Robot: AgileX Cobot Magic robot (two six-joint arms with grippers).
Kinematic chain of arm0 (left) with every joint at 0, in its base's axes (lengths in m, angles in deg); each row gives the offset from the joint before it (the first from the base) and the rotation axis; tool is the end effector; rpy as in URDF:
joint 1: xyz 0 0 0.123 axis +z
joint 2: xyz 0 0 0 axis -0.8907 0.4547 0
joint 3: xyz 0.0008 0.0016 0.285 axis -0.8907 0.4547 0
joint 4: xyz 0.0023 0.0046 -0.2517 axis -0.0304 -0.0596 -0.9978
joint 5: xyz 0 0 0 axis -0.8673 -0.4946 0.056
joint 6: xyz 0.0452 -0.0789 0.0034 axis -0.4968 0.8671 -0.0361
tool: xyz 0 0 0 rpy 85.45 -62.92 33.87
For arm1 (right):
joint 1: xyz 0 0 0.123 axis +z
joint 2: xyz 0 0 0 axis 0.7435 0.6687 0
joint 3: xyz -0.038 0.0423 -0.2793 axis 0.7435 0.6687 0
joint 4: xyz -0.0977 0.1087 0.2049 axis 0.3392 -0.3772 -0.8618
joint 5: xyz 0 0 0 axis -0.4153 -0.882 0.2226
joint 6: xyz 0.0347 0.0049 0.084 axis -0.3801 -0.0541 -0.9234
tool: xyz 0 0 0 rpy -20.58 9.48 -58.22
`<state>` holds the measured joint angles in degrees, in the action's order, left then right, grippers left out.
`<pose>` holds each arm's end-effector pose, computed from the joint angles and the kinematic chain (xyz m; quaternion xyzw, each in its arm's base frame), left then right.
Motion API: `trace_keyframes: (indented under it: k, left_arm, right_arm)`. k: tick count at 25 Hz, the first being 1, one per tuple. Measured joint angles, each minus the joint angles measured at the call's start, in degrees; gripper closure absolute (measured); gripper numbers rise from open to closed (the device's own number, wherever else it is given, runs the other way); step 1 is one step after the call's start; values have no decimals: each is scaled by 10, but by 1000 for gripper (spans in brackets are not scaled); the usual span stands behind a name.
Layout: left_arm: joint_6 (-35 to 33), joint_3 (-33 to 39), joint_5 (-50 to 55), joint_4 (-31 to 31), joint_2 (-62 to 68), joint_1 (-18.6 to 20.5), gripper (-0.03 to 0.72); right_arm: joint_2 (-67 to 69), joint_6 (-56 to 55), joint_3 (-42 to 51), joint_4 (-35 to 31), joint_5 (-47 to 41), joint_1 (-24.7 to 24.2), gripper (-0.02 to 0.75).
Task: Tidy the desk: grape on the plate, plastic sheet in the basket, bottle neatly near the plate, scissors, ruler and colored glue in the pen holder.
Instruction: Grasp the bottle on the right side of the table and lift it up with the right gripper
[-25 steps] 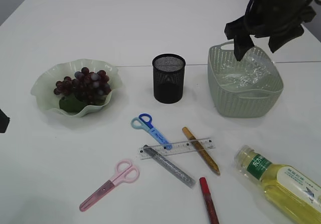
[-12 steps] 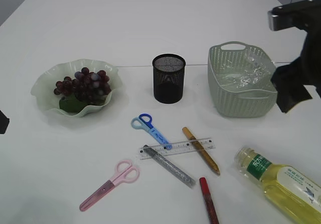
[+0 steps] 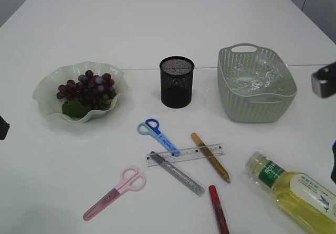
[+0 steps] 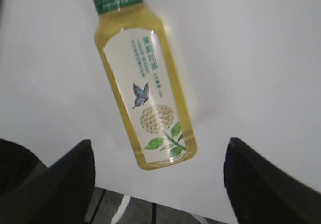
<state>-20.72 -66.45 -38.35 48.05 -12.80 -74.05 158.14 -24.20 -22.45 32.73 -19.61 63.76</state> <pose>0.2174 -0.0536 0.2769 0.0343 0.9757 -0.0931 0.1955 0.2049 0.0477 0.2694 -0.1979 0.9758 -0.0479 0.0796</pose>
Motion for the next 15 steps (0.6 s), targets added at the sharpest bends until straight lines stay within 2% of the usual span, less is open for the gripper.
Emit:
trace_keyframes:
  k: [6, 15]
  left_arm:
    - [0, 0, 0, 0, 0, 0, 201]
    - [0, 0, 0, 0, 0, 0, 202]
  right_arm:
    - [-28, 45, 113, -5, 54, 0, 155]
    - [-33, 93, 191, 16, 135, 0, 142]
